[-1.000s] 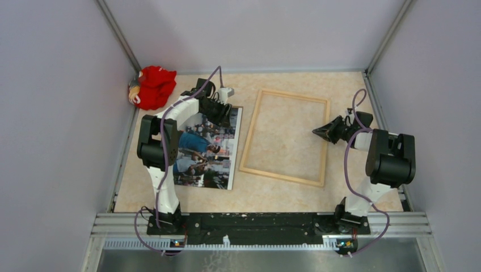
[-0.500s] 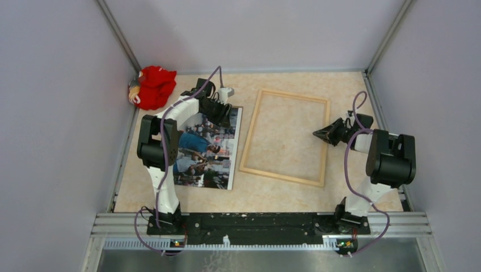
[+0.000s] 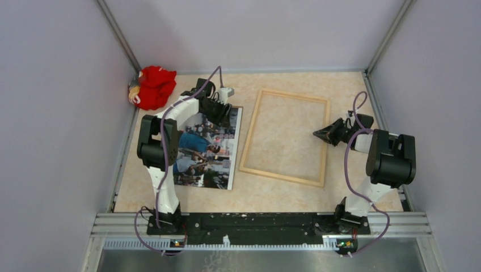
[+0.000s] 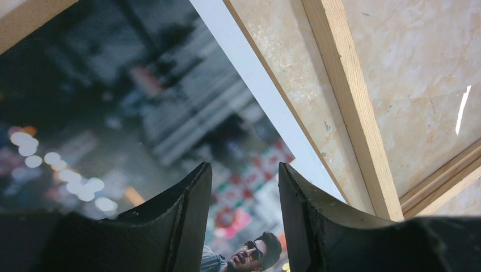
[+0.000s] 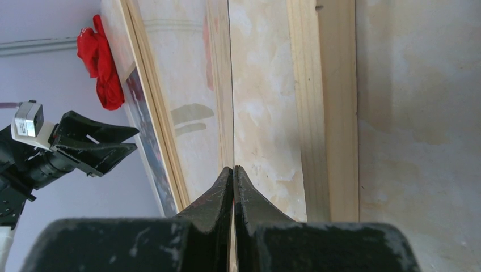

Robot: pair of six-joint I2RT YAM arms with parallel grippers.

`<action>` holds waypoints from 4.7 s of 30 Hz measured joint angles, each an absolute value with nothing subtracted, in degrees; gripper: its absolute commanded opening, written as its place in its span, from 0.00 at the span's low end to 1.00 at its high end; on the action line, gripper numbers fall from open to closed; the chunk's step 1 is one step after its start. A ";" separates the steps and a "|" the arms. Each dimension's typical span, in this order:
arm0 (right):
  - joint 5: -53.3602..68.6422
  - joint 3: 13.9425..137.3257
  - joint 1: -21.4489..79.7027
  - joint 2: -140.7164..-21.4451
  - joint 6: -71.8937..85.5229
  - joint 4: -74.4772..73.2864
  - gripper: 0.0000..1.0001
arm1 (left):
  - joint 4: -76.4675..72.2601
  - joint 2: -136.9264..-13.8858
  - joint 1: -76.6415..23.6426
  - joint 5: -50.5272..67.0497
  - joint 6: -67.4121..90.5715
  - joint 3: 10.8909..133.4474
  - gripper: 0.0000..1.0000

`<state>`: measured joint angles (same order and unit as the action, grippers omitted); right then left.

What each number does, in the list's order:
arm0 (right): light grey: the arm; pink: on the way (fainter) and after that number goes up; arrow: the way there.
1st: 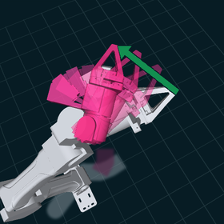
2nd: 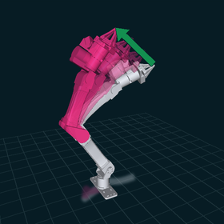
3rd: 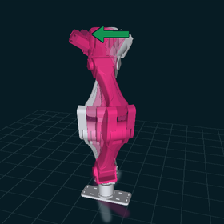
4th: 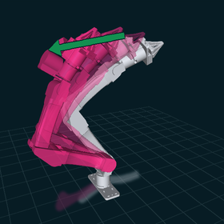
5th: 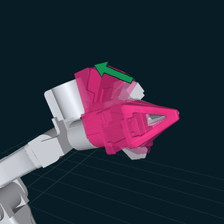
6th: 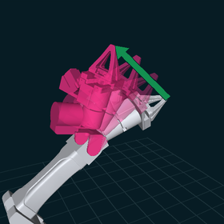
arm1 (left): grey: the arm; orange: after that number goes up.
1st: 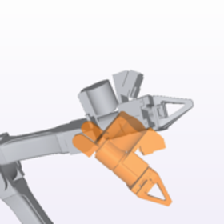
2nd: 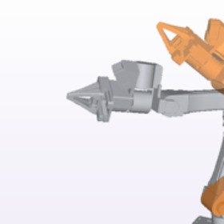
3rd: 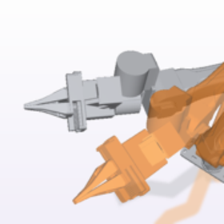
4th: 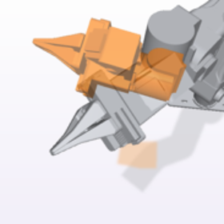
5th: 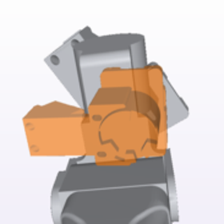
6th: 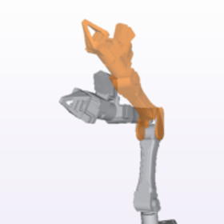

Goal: Put the photo into the frame
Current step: Place the photo frame item in the photo frame.

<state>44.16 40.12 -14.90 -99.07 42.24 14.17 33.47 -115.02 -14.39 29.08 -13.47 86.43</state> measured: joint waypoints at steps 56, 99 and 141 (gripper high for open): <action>19.92 53.56 -2.35 -96.86 24.45 -13.30 0.65 | 33.15 -115.02 -19.57 28.47 -15.03 83.35 0.54; -9.56 64.93 6.96 -92.49 16.53 -32.38 0.85 | 33.01 -115.02 -19.57 27.07 -15.18 83.35 0.54; 7.11 101.82 36.53 -125.23 30.94 -22.61 0.95 | 35.86 -104.09 12.29 10.31 -28.75 75.11 0.75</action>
<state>7.11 101.82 36.53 -125.23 30.94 -22.61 35.86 -104.09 12.29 10.31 -28.75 75.11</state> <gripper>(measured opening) 0.980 0.764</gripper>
